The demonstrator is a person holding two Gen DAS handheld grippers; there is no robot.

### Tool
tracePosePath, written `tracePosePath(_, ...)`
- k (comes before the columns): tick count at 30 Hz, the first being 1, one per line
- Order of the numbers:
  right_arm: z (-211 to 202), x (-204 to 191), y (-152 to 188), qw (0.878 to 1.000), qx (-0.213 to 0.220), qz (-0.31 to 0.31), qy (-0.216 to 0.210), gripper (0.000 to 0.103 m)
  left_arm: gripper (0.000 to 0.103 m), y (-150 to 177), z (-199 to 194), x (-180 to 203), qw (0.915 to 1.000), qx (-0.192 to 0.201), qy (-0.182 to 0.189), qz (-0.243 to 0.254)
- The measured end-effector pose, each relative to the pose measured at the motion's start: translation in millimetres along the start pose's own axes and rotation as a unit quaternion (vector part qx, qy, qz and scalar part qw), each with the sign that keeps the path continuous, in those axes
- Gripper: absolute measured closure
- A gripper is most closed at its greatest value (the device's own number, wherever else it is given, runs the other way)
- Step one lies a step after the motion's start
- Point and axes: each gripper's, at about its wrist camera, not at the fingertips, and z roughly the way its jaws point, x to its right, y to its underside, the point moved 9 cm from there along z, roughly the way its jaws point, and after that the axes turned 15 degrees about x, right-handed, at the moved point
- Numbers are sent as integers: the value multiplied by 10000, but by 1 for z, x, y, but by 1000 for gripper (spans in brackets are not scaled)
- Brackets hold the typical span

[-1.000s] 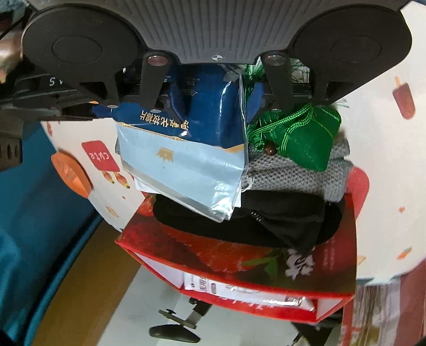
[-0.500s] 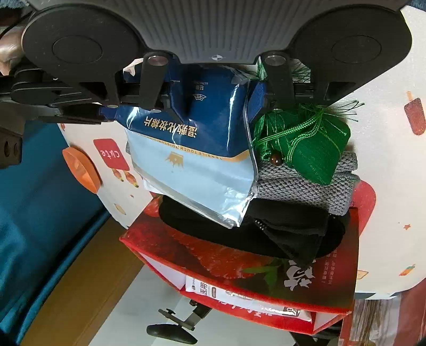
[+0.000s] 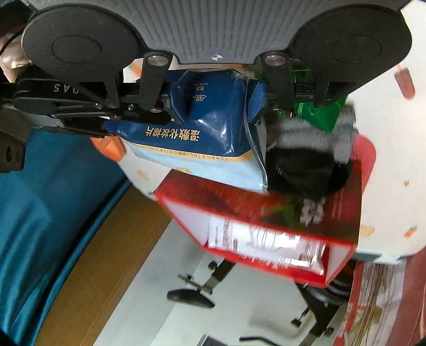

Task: Organize soft objects
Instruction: 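Lift the blue cotton pad bag with both tools over the red box, then lower the blue bag into the red box beside the mask bag, open both tools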

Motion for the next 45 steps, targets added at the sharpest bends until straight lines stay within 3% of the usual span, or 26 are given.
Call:
tracePosePath(8, -1, -6, -61, 9982, 517, -191, -227, 57, 50, -54, -12, 16, 9977, 597, 39, 304)
tracePosePath(15, 24, -8, -122, 9948, 794, -493, -406, 57, 50, -106, 6, 16, 9941, 968, -112, 468)
tracePosePath(22, 67, -1, -159, 9946, 751, -540, -479, 57, 49, -138, 29, -4, 9949, 1003, -63, -20)
tracePosePath(32, 136, 24, -140, 9972, 392, -525, -364, 58, 49, -133, 88, -43, 9981, 457, -369, -185)
tracePosePath(45, 197, 70, -81, 9968, -645, 468, -8, 60, 49, -114, 135, -79, 9971, -321, -562, -406)
